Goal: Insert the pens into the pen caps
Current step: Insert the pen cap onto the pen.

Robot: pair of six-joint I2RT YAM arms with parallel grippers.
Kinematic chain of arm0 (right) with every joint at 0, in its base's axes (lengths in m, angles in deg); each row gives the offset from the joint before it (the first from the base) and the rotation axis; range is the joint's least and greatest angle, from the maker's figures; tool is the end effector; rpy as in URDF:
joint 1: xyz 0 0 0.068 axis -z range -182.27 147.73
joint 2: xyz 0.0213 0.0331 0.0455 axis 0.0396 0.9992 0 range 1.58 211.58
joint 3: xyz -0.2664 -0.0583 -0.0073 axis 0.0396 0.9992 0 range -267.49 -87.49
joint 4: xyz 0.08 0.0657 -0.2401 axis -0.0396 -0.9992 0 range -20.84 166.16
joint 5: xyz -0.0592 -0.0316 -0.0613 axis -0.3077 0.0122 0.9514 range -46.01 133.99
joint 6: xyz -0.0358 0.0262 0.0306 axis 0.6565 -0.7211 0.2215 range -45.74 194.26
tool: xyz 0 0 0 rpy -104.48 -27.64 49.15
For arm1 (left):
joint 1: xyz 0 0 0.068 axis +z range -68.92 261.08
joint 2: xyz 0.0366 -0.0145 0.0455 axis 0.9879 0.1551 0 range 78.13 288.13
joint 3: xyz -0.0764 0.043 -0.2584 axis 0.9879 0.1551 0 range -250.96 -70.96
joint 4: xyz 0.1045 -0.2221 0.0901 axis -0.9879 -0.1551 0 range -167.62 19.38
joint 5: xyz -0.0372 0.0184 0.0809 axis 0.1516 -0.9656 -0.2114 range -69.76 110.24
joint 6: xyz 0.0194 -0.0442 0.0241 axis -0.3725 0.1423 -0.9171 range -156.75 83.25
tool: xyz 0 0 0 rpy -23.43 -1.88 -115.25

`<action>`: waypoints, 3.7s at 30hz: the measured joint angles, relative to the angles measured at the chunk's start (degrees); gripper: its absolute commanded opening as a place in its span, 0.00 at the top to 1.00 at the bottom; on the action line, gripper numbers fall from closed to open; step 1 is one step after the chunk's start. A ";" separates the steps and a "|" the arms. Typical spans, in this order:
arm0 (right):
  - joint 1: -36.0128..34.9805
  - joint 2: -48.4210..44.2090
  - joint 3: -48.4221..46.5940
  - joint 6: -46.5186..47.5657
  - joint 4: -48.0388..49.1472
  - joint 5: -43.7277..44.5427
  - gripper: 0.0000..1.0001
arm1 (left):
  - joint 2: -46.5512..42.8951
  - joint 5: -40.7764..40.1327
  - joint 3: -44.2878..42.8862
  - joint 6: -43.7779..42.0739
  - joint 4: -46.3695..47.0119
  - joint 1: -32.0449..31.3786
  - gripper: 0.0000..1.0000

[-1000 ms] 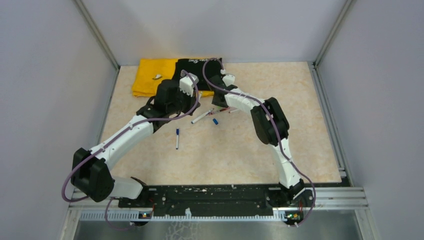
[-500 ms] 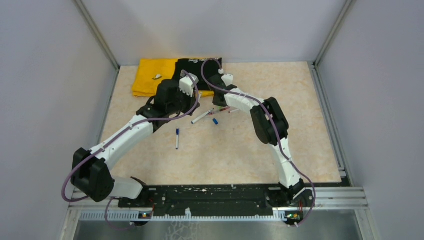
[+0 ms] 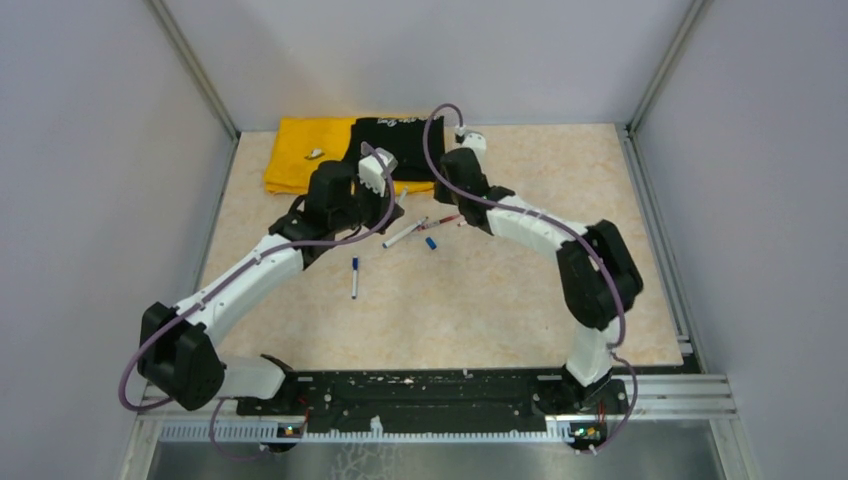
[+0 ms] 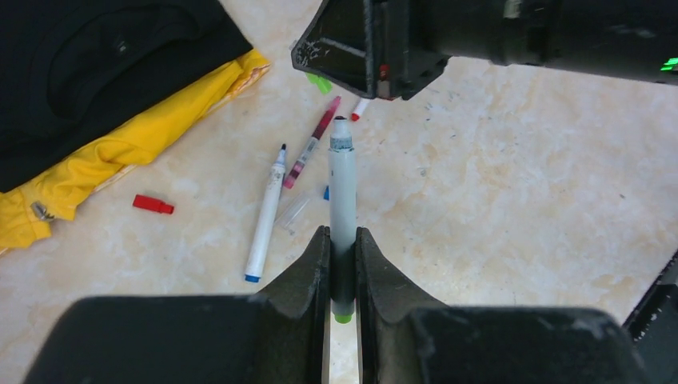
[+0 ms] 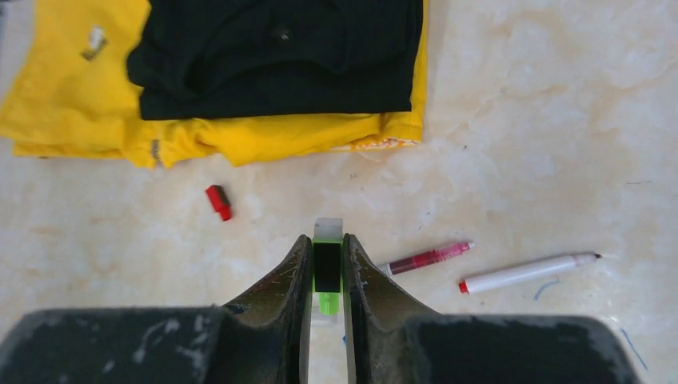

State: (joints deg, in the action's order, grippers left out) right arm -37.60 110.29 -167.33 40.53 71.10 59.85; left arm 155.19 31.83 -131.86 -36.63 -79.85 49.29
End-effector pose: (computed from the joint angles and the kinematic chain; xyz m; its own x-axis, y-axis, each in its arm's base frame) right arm 0.3629 0.2454 0.2374 -0.5848 0.2402 -0.7748 -0.0559 0.9410 0.3339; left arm 0.2608 -0.1701 0.3136 -0.3658 0.2244 -0.9032 0.6696 0.7375 -0.0880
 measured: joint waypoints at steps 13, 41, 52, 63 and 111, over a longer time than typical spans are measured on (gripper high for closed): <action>0.22 -33.79 32.98 2.23 32.94 -5.92 1.00 | -3.15 16.76 3.26 6.14 11.15 -0.31 1.00; 0.24 -47.08 45.13 0.48 76.85 -8.79 1.00 | 4.63 31.04 -6.23 15.63 29.79 -4.92 1.00; 0.24 -42.05 45.46 0.02 85.77 -16.22 1.00 | 3.15 31.28 -4.98 14.78 29.68 -5.84 1.00; 0.24 -40.35 45.46 -0.44 87.08 -18.93 1.00 | 2.62 31.28 -4.85 14.16 29.66 -5.99 1.00; 0.26 -39.69 48.35 -2.29 87.47 -20.39 0.99 | 1.88 29.44 -3.04 13.38 28.83 -6.10 1.00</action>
State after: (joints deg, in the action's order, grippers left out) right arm -37.34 70.60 -118.98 38.23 158.57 39.45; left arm 157.07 61.27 -134.90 -23.25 -51.02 43.19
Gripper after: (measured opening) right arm 0.151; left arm 0.169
